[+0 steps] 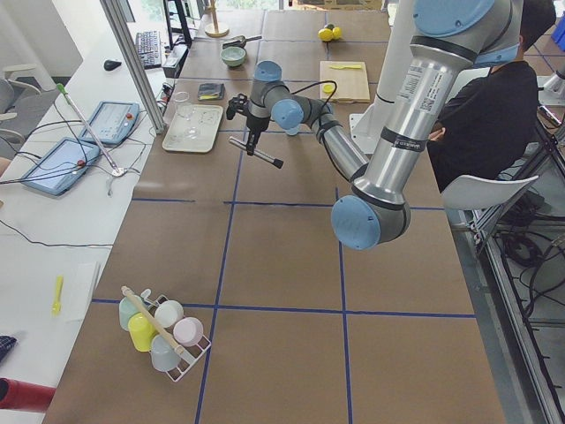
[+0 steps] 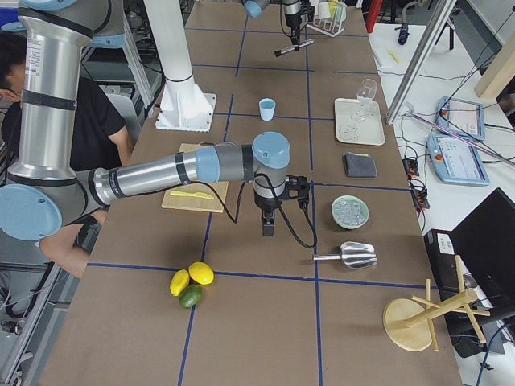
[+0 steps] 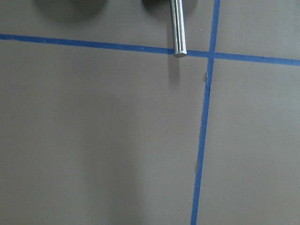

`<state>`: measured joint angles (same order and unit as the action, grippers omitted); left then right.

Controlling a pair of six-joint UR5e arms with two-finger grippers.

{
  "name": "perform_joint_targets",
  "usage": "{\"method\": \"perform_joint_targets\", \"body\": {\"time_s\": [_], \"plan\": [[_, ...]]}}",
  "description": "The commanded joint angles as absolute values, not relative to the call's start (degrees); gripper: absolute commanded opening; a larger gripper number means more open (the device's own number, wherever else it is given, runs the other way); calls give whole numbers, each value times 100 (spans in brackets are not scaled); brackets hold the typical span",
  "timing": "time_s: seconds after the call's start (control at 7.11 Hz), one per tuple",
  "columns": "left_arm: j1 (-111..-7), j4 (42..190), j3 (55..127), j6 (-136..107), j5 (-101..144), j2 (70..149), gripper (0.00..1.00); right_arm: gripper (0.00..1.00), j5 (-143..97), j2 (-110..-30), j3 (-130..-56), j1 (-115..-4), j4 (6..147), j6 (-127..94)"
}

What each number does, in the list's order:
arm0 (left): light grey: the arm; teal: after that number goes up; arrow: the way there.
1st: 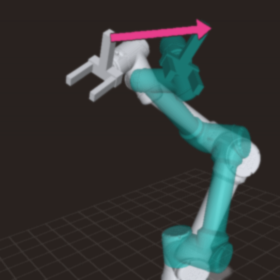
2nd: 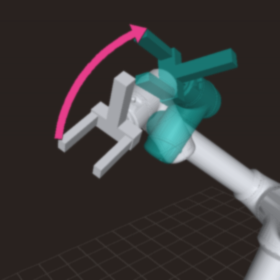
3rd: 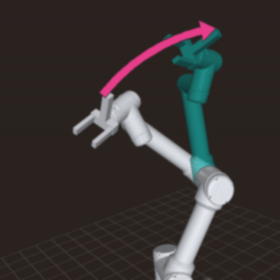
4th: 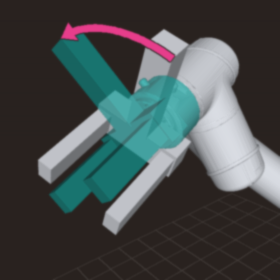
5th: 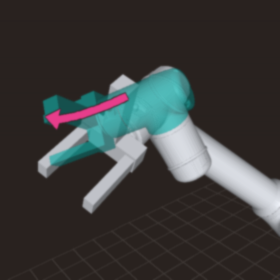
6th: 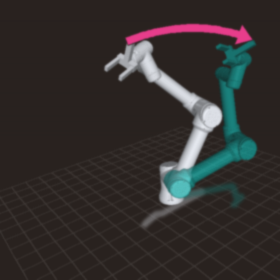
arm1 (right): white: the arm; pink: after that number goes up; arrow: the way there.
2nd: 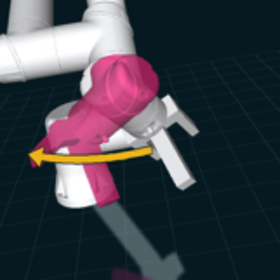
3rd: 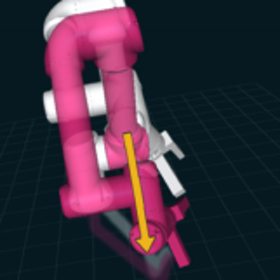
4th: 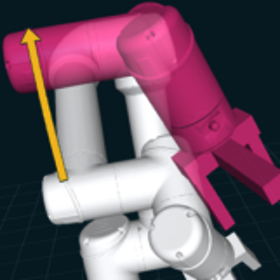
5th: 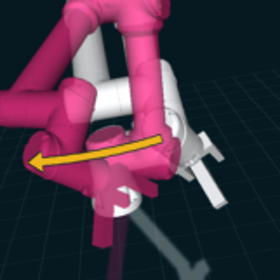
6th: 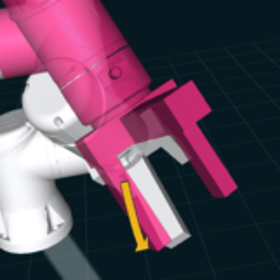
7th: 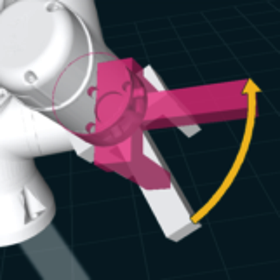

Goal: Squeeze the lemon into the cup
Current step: 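Carry the muddler back to its spot and lower it onto the table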

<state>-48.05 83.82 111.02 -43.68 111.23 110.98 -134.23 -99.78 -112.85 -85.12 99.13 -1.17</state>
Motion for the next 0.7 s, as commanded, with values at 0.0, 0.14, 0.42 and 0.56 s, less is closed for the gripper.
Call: {"method": "perform_joint_targets", "body": {"time_s": [0.0, 0.14, 0.42, 0.56], "plan": [[-5139, 8077, 10987, -3144, 11582, 10559, 0, 100, -13430, -9958, -10918, -8665, 9801, 210], [-5263, 8068, 10847, -2755, 11697, 10329, 0, 100, -13464, -9958, -10742, -8675, 9487, 185], [-5579, 8077, 10128, -2724, 12949, 10275, 0, 100, -13465, -9958, -10758, -8675, 9422, 176], [-5598, 8112, 9890, -3012, 12999, 10240, 0, 100, -13474, -9958, -10784, -8684, 9422, 167]]}}
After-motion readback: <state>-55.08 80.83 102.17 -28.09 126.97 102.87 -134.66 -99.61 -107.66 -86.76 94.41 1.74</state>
